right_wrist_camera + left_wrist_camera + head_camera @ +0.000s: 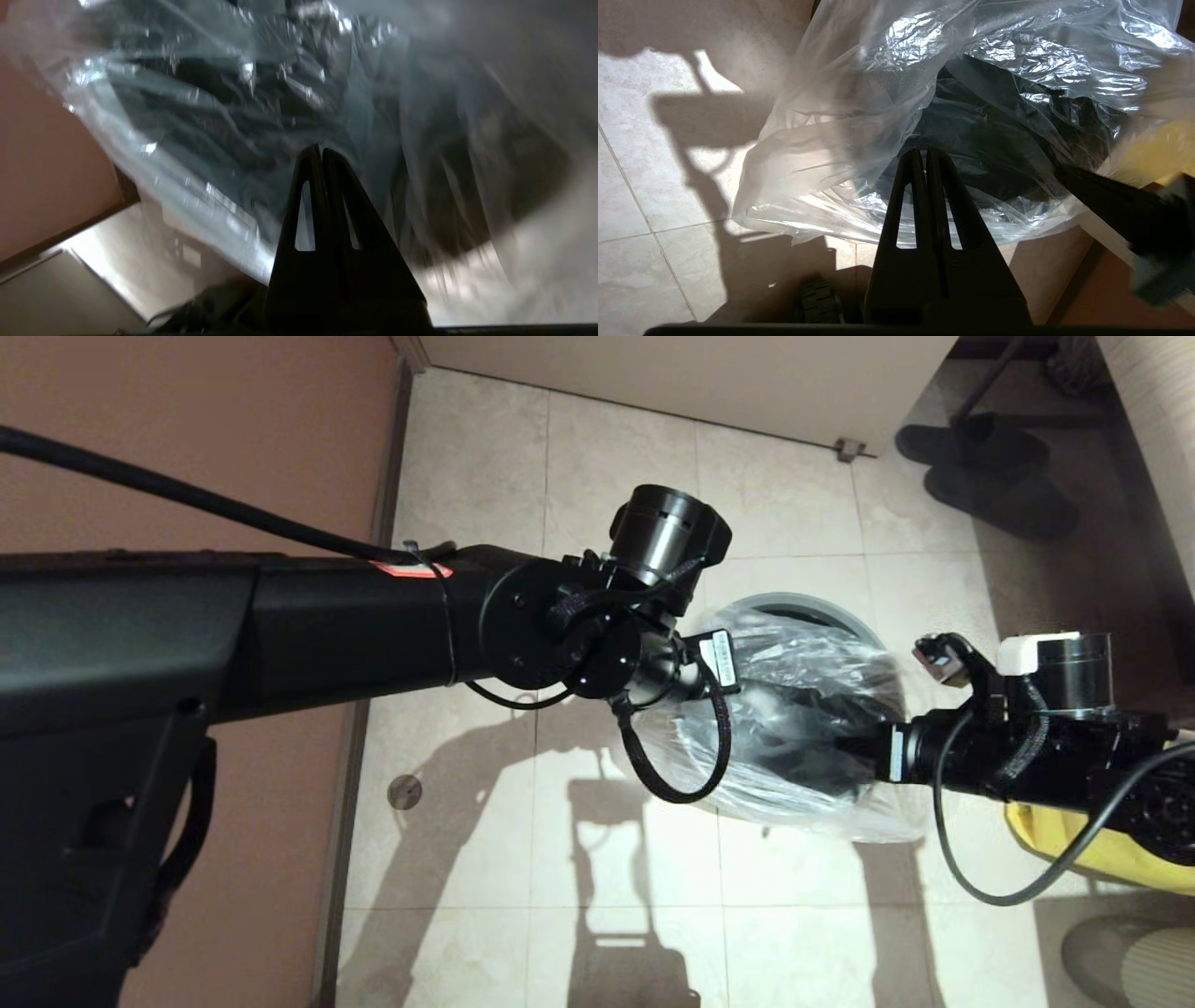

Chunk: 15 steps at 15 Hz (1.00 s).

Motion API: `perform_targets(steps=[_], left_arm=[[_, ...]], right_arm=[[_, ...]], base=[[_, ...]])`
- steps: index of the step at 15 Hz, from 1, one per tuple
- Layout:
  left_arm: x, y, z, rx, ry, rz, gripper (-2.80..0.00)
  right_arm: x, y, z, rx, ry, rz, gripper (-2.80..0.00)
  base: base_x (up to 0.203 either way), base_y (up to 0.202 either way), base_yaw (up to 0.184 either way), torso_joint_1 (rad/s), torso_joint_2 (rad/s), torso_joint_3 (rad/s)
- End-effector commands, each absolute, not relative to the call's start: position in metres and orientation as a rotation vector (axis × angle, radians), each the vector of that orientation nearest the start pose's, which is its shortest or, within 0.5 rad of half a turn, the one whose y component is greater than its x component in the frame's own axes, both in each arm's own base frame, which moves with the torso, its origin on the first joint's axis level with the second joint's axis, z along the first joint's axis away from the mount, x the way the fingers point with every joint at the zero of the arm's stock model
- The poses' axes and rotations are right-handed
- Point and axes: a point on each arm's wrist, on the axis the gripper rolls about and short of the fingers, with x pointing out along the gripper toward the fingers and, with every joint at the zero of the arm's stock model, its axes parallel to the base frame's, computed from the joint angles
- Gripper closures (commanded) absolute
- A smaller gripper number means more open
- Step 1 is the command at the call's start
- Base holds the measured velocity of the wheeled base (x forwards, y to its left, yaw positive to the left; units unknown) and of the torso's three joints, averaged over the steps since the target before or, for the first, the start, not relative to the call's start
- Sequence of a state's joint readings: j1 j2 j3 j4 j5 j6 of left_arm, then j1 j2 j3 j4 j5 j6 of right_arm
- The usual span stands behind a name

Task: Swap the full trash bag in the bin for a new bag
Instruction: Put the new garbage bag on the trash can

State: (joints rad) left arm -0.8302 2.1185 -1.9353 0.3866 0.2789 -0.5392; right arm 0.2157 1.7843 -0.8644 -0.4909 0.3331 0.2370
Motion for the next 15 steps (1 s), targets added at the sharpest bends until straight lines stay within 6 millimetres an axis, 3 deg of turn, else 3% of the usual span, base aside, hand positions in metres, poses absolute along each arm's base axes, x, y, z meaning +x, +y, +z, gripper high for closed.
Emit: perform_targets(steps=[1, 6, 11, 15], left_arm=[[0.294, -0.312, 0.241, -0.211, 0.619, -0.379, 0.00], [0.295, -0.316, 0.233, -0.212, 0.639, -0.374, 0.00], [0.305, -0.331, 0.196, -0.173, 0.678, -0.315, 0.00], [0.308, -0.338, 0.184, -0.167, 0.676, -0.316, 0.00]], right_arm=[[0.332, 0.085, 0.131, 0.248, 0.479, 0.506, 0.00], [0.345, 0.090, 0.134, 0.244, 0.358, 0.529, 0.00], [0.353, 0.091, 0.149, 0.242, 0.294, 0.529, 0.00], [0.351, 0.090, 0.164, 0.243, 0.248, 0.534, 0.00]], base=[[0.000, 0.000, 0.000, 0.000, 0.00, 0.000], [0.000, 0.000, 0.000, 0.000, 0.00, 0.000], [0.000, 0.000, 0.000, 0.000, 0.00, 0.000], [0.000, 0.000, 0.000, 0.000, 0.00, 0.000]])
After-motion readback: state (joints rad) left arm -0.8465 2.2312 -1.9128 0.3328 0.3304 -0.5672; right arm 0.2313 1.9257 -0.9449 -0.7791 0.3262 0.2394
